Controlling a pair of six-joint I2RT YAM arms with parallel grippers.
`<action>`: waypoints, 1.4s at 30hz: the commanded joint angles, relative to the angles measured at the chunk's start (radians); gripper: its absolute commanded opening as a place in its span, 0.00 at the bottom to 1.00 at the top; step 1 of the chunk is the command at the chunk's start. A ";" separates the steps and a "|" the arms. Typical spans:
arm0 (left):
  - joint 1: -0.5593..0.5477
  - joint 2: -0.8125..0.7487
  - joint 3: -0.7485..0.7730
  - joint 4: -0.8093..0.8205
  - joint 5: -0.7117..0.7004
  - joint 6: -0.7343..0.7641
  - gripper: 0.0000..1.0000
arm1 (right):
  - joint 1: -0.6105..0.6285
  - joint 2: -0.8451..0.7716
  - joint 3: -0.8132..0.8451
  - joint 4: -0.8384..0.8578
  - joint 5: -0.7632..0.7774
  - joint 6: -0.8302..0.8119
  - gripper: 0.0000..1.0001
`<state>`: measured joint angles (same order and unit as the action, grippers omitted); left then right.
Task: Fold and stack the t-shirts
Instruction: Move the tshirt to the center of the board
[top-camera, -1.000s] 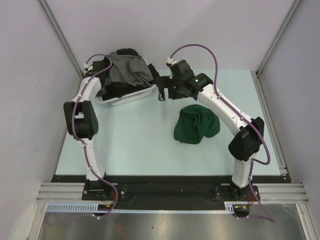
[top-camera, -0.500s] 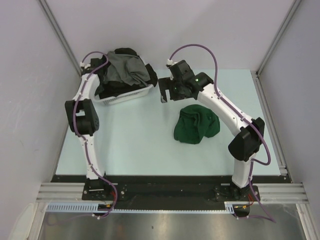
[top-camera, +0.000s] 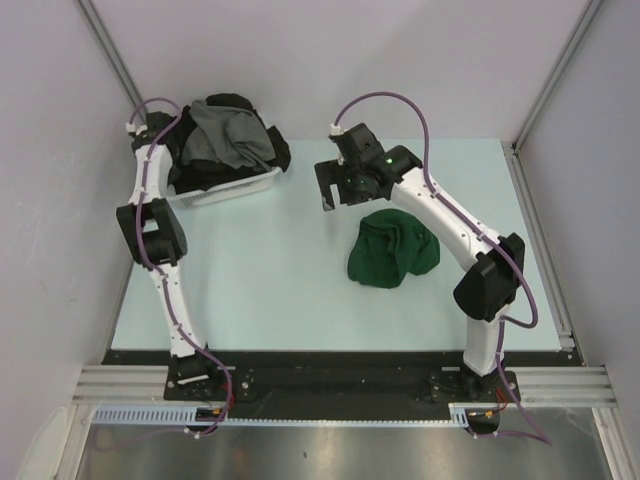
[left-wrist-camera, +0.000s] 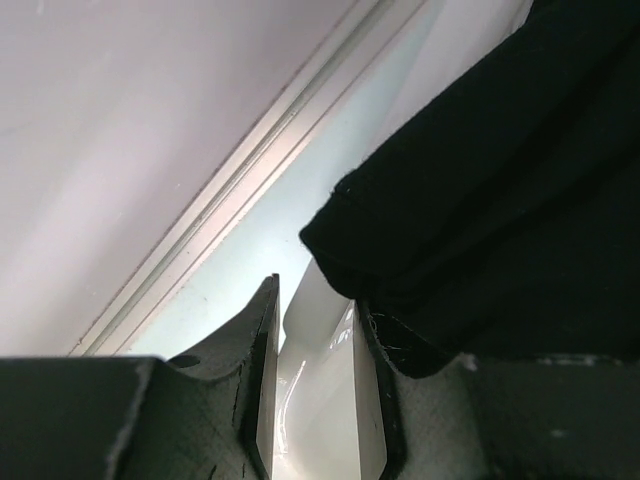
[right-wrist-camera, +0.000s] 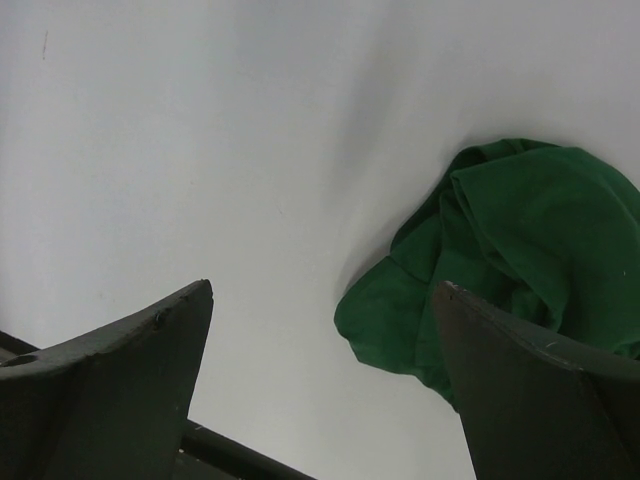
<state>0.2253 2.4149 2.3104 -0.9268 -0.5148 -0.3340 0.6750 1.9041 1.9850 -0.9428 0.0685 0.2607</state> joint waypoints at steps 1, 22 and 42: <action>0.071 0.070 0.030 0.055 -0.166 -0.082 0.00 | 0.008 0.021 0.058 -0.017 0.016 -0.014 0.97; 0.137 -0.091 -0.179 0.101 -0.082 -0.132 0.04 | 0.026 0.027 0.048 0.015 -0.007 0.000 0.98; 0.134 -0.134 -0.261 0.230 0.121 -0.028 0.56 | 0.026 -0.030 -0.015 0.022 -0.016 -0.011 0.98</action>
<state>0.3355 2.2704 2.0232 -0.7383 -0.4133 -0.3584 0.6949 1.9354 1.9766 -0.9360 0.0586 0.2573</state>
